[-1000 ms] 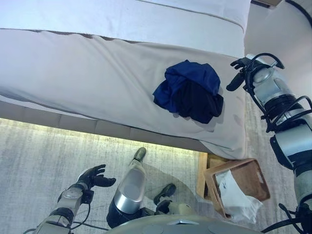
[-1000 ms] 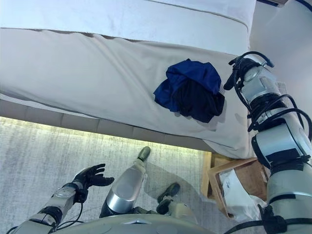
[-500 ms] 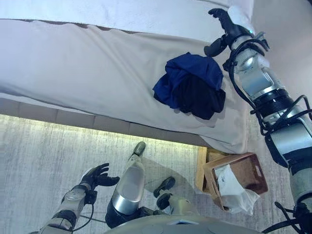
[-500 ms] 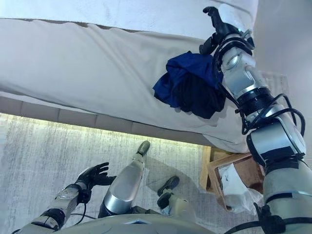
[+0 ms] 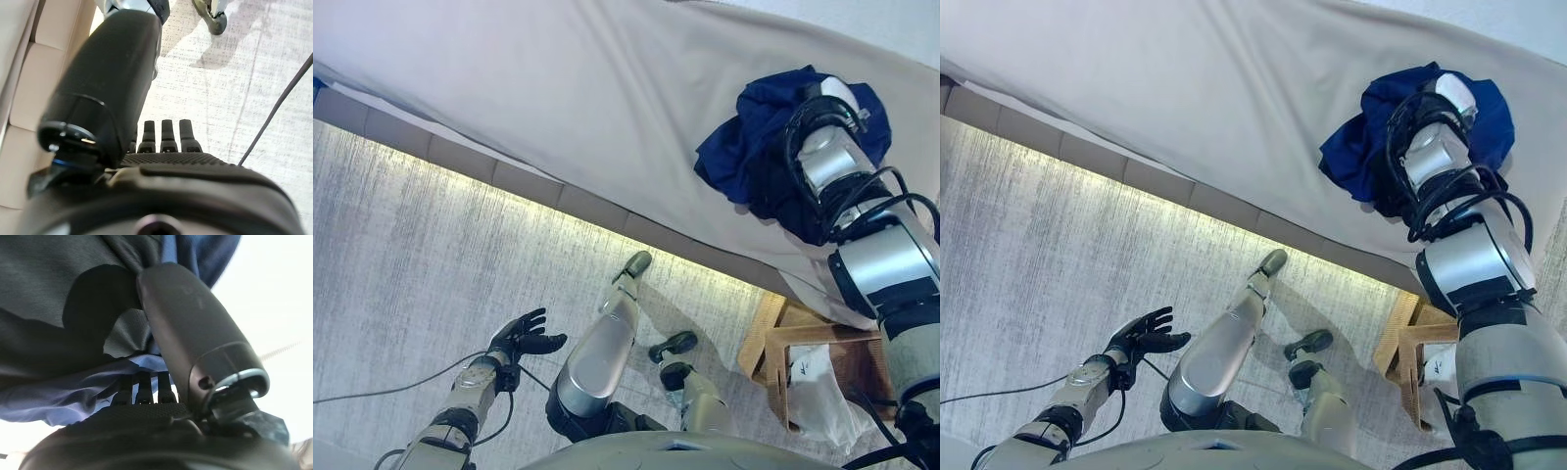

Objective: Pick up the clothes from the bed and place them into the basket

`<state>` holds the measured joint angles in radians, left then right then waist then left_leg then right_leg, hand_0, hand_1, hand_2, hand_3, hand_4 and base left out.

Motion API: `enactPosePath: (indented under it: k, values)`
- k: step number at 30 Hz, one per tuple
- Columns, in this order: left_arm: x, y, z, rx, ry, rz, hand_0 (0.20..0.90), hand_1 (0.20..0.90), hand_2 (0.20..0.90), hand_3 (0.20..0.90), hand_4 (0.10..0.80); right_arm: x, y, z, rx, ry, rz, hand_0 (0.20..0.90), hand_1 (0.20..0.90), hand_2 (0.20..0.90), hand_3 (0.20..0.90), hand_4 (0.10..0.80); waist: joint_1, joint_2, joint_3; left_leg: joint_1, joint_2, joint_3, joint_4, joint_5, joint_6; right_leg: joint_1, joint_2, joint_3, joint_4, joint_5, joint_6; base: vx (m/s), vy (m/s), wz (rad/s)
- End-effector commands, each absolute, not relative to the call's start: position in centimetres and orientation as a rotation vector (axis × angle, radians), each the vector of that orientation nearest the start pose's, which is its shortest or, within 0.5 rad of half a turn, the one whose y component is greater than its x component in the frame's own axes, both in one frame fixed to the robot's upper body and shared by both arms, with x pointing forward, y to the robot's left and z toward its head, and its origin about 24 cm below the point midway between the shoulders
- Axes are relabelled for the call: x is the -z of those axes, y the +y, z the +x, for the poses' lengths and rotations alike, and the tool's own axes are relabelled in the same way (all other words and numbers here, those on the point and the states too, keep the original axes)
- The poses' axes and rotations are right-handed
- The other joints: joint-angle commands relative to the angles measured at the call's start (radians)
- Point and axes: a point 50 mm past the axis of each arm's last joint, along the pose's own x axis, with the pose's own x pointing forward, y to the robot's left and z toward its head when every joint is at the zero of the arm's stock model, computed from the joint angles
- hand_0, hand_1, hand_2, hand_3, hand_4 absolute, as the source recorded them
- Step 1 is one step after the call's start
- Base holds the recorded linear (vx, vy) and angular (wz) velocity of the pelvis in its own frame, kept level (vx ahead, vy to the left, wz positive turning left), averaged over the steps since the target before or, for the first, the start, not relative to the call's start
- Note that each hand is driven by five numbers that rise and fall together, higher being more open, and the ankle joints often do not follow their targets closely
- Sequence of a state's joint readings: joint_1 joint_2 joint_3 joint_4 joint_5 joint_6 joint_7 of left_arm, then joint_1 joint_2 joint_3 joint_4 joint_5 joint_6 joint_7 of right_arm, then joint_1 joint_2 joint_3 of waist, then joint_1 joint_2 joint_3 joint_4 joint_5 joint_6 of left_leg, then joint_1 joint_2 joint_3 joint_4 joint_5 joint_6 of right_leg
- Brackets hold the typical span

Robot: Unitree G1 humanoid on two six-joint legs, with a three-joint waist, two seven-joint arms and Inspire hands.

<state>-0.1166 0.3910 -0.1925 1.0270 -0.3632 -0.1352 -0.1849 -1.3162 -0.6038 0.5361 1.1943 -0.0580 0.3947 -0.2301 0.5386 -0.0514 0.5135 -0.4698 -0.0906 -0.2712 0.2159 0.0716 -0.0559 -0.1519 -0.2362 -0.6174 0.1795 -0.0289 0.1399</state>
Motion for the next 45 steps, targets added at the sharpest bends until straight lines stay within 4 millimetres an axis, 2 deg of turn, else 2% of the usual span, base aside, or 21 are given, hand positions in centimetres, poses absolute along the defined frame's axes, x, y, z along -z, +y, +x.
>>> enactPosePath:
  k: [1, 2, 3, 10, 13, 16, 20, 25, 29, 31, 32, 36, 39, 40, 41, 42, 43, 45]
  values:
    - [11.3, 27.7, 15.2, -0.005, 0.827, 0.086, 0.9, 0.9, 0.9, 0.9, 0.8, -30.8, -26.2, 40.5, 0.715, -0.055, -0.906, 0.545, 0.545, 0.545, 0.485, 0.385, 0.033, 0.01, 0.007, 0.018, 0.029, 0.086, -0.045, -0.087, 0.079, -0.069, -0.091, -0.02, 0.197, 0.046, 0.006, -0.01, 0.036, 0.02]
    - [11.3, 27.7, 15.2, -0.004, 0.827, 0.086, 0.9, 0.9, 0.9, 0.9, 0.8, -30.8, -26.2, 40.5, 0.717, -0.06, -0.901, 0.349, 0.349, 0.349, 0.258, 0.158, 0.033, 0.009, 0.007, 0.017, 0.029, 0.087, -0.044, -0.087, 0.079, -0.07, -0.092, -0.02, 0.198, 0.046, 0.006, -0.005, 0.04, 0.04]
    - [11.4, 27.7, 15.0, -0.008, 0.829, 0.076, 0.9, 0.9, 0.9, 0.9, 0.8, -30.9, -26.2, 40.5, 0.719, -0.086, -0.879, 0.3, 0.3, 0.3, 0.2, 0.1, 0.031, 0.011, 0.007, 0.013, 0.03, 0.09, -0.047, -0.086, 0.079, -0.078, -0.095, -0.025, 0.203, 0.048, 0.009, -0.01, 0.031, 0.06]
    - [11.3, 27.9, 14.8, -0.021, 0.818, 0.076, 0.9, 0.9, 0.9, 0.9, 0.8, -32.1, -24.4, 40.5, 0.624, -0.286, -0.669, 0.3, 0.3, 0.3, 0.2, 0.1, 0.006, 0.0, 0.007, 0.043, 0.045, 0.112, -0.068, -0.095, 0.077, -0.077, -0.106, -0.01, 0.206, 0.069, 0.022, 0.0, -0.007, -0.01]
    - [11.3, 28.2, 14.7, -0.036, 0.822, 0.101, 0.9, 0.9, 0.9, 0.9, 0.8, -33.2, -23.1, 40.2, 0.483, -0.377, -0.485, 0.3, 0.3, 0.3, 0.2, 0.1, -0.016, -0.016, 0.006, 0.097, 0.058, 0.127, -0.081, -0.107, 0.073, -0.044, -0.104, 0.021, 0.192, 0.075, 0.023, 0.023, -0.073, -0.13]
    - [11.4, 28.5, 14.5, -0.057, 0.839, 0.119, 0.9, 0.9, 0.9, 0.9, 0.8, -34.1, -22.6, 39.7, 0.375, -0.467, -0.297, 0.3, 0.3, 0.3, 0.2, 0.1, -0.045, -0.033, -0.013, 0.156, 0.068, 0.139, -0.106, -0.116, 0.069, -0.001, -0.079, 0.06, 0.155, 0.072, 0.019, 0.073, -0.111, -0.19]
    - [11.7, 28.7, 13.9, -0.075, 0.874, 0.155, 0.9, 0.9, 0.9, 0.9, 0.8, -34.9, -23.3, 38.4, 0.356, -0.606, -0.102, 0.3, 0.3, 0.3, 0.2, 0.1, -0.085, -0.053, -0.072, 0.237, 0.076, 0.153, -0.155, -0.125, 0.064, 0.059, -0.05, 0.103, 0.111, 0.079, 0.02, 0.106, -0.126, -0.09]
    - [12.5, 28.6, 12.4, -0.075, 0.942, 0.201, 0.9, 0.9, 0.9, 0.9, 0.8, -37.0, -24.5, 35.4, 0.555, -0.82, -0.138, 0.3, 0.3, 0.3, 0.2, 0.1, -0.139, -0.061, -0.176, 0.338, 0.081, 0.173, -0.21, -0.13, 0.065, 0.126, -0.023, 0.135, 0.056, 0.093, 0.026, 0.066, -0.111, -0.17]
    - [13.2, 28.3, 11.2, -0.068, 0.998, 0.214, 0.9, 0.9, 0.9, 0.9, 0.8, -38.2, -25.1, 33.4, 0.683, -0.92, -0.222, 0.3, 0.3, 0.3, 0.2, 0.1, -0.174, -0.064, -0.256, 0.399, 0.081, 0.195, -0.228, -0.139, 0.067, 0.177, 0.002, 0.154, -0.001, 0.086, 0.027, 0.043, -0.074, -0.27]
    - [13.4, 28.2, 10.8, -0.058, 1.023, 0.221, 0.9, 0.9, 0.9, 0.9, 0.8, -38.2, -25.9, 32.9, 0.708, -0.921, -0.241, 0.3, 0.3, 0.3, 0.2, 0.1, -0.188, -0.065, -0.29, 0.424, 0.082, 0.207, -0.235, -0.14, 0.065, 0.201, 0.011, 0.16, -0.027, 0.084, 0.028, 0.023, -0.062, -0.36]
    - [13.7, 28.0, 10.3, -0.053, 1.046, 0.221, 0.9, 0.9, 0.9, 0.9, 0.8, -38.2, -26.3, 32.5, 0.728, -0.921, -0.245, 0.3, 0.3, 0.3, 0.2, 0.1, -0.201, -0.066, -0.314, 0.436, 0.079, 0.228, -0.24, -0.12, 0.069, 0.214, 0.013, 0.149, -0.05, 0.097, 0.018, 0.007, -0.048, -0.34]
    - [14.3, 27.5, 9.2, -0.021, 1.094, 0.249, 0.9, 0.9, 0.9, 0.9, 0.8, -38.1, -27.8, 31.7, 0.793, -0.927, -0.247, 0.3, 0.3, 0.3, 0.2, 0.1, -0.225, -0.07, -0.368, 0.485, 0.084, 0.254, -0.27, -0.117, 0.063, 0.255, 0.032, 0.155, -0.094, 0.095, 0.023, 0.02, -0.082, -0.2]
    - [14.3, 27.5, 9.1, -0.005, 1.108, 0.266, 0.9, 0.9, 0.9, 0.9, 0.8, -37.9, -28.3, 31.8, 0.782, -0.88, -0.25, 0.3, 0.3, 0.3, 0.2, 0.1, -0.237, -0.073, -0.386, 0.502, 0.088, 0.27, -0.279, -0.118, 0.058, 0.267, 0.038, 0.157, -0.111, 0.096, 0.026, -0.028, -0.08, -0.19]
    - [14.4, 27.5, 9.3, 0.002, 1.116, 0.265, 0.9, 0.9, 0.9, 0.9, 0.8, -37.3, -28.5, 32.4, 0.72, -0.822, -0.303, 0.3, 0.3, 0.3, 0.2, 0.1, -0.247, -0.071, -0.398, 0.514, 0.087, 0.28, -0.278, -0.121, 0.055, 0.273, 0.039, 0.158, -0.123, 0.092, 0.025, -0.029, -0.025, -0.16]
    - [14.4, 27.4, 9.4, 0.005, 1.118, 0.264, 0.9, 0.9, 0.9, 0.9, 0.8, -36.7, -28.3, 32.9, 0.656, -0.771, -0.343, 0.625, 0.625, 0.625, 0.579, 0.479, -0.252, -0.07, -0.402, 0.517, 0.087, 0.284, -0.276, -0.122, 0.054, 0.274, 0.04, 0.159, -0.126, 0.09, 0.024, -0.033, -0.016, -0.2]
    - [14.3, 27.4, 9.5, 0.004, 1.119, 0.263, 0.9, 0.9, 0.9, 0.9, 0.8, -36.0, -28.2, 33.6, 0.59, -0.692, -0.405, 0.78, 0.78, 0.78, 0.76, 0.66, -0.257, -0.069, -0.404, 0.518, 0.087, 0.288, -0.273, -0.124, 0.053, 0.273, 0.041, 0.162, -0.127, 0.088, 0.023, -0.024, 0.001, -0.23]
    - [14.3, 27.5, 9.6, 0.0, 1.121, 0.258, 0.9, 0.9, 0.9, 0.9, 0.8, -34.6, -28.0, 34.3, 0.507, -0.601, -0.476, 0.9, 0.9, 0.9, 0.9, 0.8, -0.263, -0.069, -0.407, 0.521, 0.087, 0.292, -0.266, -0.126, 0.051, 0.273, 0.043, 0.166, -0.131, 0.081, 0.018, -0.02, 0.019, -0.21]
    - [14.3, 27.5, 9.5, -0.015, 1.126, 0.237, 0.9, 0.9, 0.9, 0.9, 0.8, -30.1, -27.9, 35.7, 0.297, -0.346, -0.64, 0.9, 0.9, 0.9, 0.9, 0.8, -0.276, -0.068, -0.408, 0.524, 0.093, 0.301, -0.246, -0.131, 0.052, 0.274, 0.048, 0.176, -0.134, 0.056, 0.005, 0.014, 0.05, -0.22]
